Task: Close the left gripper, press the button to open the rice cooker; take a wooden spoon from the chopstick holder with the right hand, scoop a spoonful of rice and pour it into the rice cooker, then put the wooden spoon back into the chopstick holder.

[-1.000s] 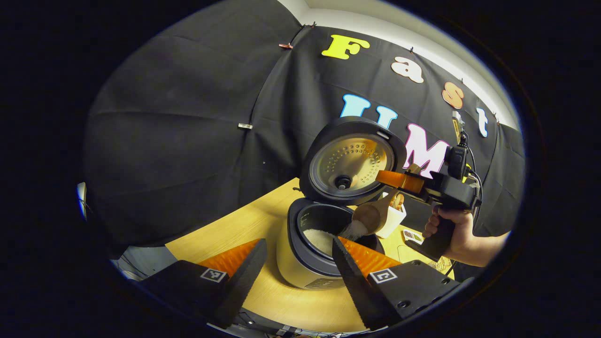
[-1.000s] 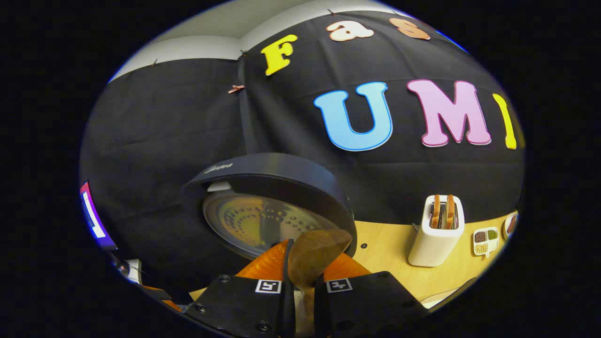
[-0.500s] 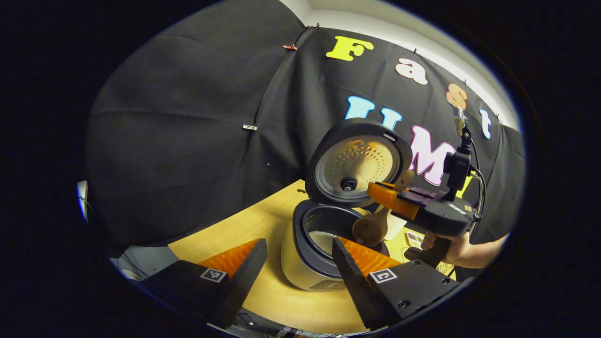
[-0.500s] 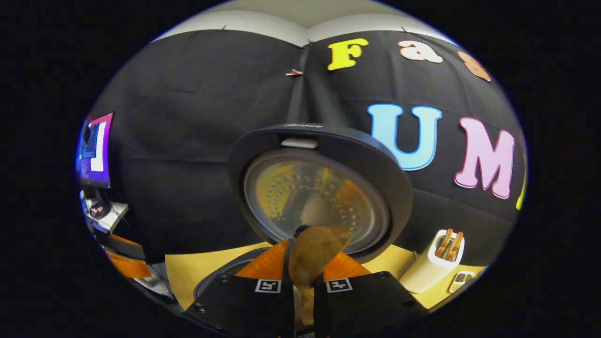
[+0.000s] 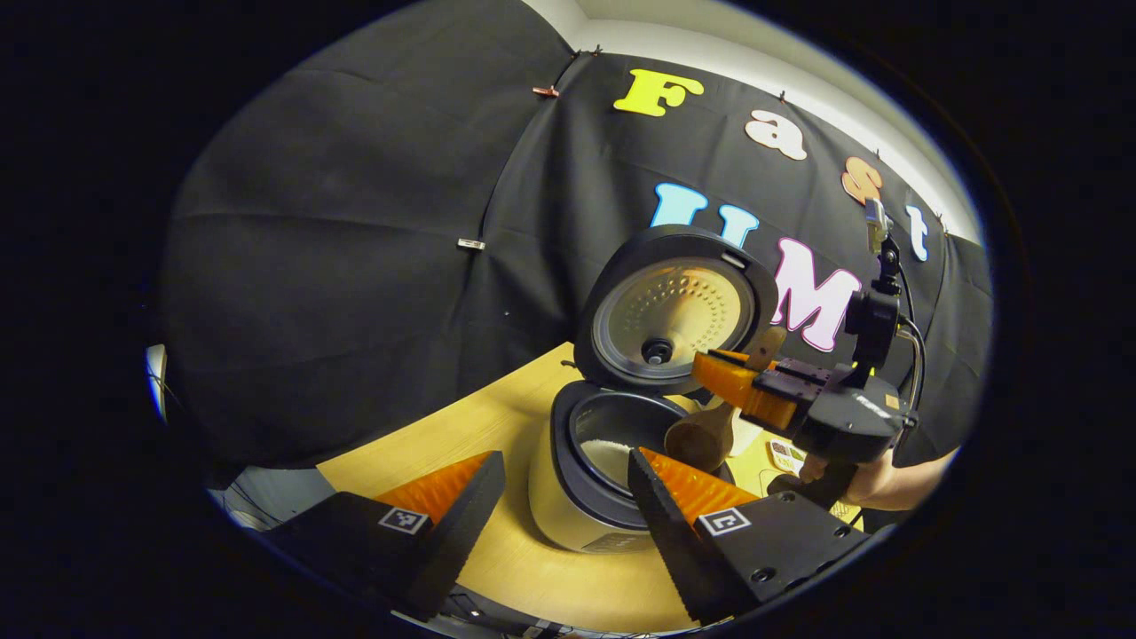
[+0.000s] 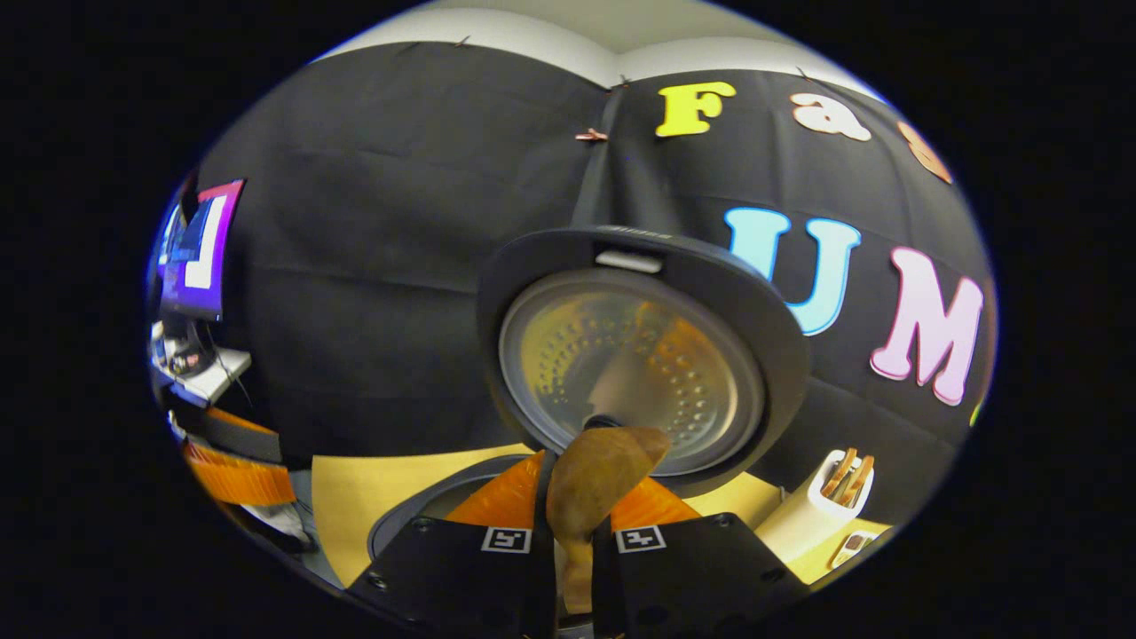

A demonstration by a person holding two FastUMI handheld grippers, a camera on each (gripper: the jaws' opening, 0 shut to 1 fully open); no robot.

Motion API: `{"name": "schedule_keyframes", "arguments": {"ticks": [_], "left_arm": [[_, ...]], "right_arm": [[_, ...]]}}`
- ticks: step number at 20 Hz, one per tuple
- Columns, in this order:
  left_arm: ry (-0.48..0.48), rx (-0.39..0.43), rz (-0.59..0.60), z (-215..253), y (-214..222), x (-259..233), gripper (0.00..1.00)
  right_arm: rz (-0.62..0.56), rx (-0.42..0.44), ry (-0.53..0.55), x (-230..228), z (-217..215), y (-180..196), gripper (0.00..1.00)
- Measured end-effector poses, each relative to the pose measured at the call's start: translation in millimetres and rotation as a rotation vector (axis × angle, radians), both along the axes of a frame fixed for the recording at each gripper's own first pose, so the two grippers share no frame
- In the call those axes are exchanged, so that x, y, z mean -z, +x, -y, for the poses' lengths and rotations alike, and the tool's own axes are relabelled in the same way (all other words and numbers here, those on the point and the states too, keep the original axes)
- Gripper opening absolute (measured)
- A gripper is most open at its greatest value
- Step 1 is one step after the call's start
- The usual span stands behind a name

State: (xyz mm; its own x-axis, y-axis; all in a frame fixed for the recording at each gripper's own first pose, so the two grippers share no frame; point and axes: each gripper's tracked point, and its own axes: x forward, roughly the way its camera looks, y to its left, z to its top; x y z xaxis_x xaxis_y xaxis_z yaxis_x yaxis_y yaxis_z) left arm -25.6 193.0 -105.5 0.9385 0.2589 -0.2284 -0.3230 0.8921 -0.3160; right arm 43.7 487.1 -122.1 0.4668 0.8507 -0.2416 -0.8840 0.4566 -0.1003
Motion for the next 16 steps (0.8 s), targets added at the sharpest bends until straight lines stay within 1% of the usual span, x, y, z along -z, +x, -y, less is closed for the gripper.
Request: {"name": "schedule_keyframes", "arguments": {"ticks": [2, 3, 4, 7, 10, 13, 16], "left_arm": [[0.008, 0.012, 0.003, 7, 3, -4, 0.95], [0.012, 0.021, 0.005, 12, 5, -7, 0.91], [0.017, 0.030, 0.008, 17, 8, -9, 0.95], [0.029, 0.053, 0.016, 33, 16, -17, 0.95], [0.045, 0.081, 0.033, 56, 26, -29, 0.95], [0.078, 0.103, 0.032, 78, 36, -38, 0.95], [0.087, 0.100, 0.049, 101, 45, -50, 0.95]], "right_arm": [[-0.059, 0.066, 0.061, -19, 11, 14, 0.19], [-0.079, 0.098, 0.091, -30, 20, 20, 0.19], [-0.091, 0.130, 0.123, -41, 32, 27, 0.20], [-0.128, 0.223, 0.204, -70, 74, 46, 0.19], [-0.165, 0.338, 0.244, -81, 131, 69, 0.19], [-0.196, 0.469, 0.283, -91, 197, 100, 0.19], [-0.235, 0.609, 0.329, -96, 269, 126, 0.19]]}}
